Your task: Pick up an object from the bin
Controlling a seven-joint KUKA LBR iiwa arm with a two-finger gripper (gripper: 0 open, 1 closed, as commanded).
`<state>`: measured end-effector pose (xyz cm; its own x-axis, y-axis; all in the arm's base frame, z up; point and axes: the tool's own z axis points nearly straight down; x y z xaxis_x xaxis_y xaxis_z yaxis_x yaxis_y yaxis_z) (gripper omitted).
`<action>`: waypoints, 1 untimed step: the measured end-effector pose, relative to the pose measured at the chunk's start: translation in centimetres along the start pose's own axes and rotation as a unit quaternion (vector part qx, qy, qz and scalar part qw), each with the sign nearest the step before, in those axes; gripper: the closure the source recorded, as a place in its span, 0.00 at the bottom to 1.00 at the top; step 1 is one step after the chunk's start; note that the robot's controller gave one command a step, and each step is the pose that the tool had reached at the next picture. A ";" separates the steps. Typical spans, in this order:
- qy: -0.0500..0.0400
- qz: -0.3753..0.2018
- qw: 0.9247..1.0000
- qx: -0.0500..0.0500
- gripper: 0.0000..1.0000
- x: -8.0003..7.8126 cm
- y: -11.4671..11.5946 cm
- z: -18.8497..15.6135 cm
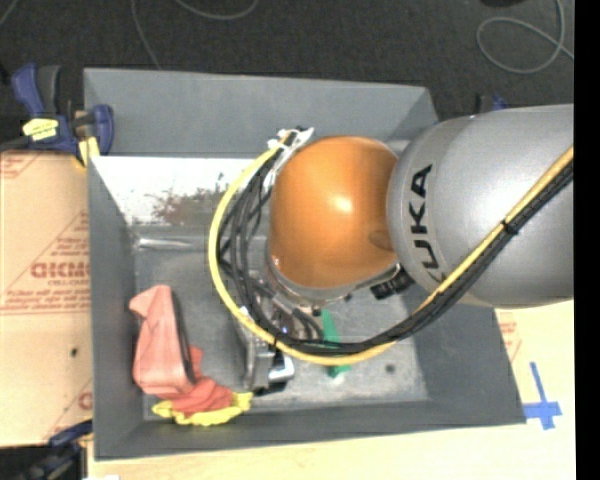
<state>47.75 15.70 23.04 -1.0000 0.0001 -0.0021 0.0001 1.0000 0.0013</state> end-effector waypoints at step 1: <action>0.000 -0.021 1.000 -0.001 0.00 0.2 1.4 8.6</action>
Offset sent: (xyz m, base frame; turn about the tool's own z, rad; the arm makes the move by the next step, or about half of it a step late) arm -0.0039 0.0166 -0.0704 -0.0882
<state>47.58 17.10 14.45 -0.9992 -0.0409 -0.0028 -0.0409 0.9992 0.0028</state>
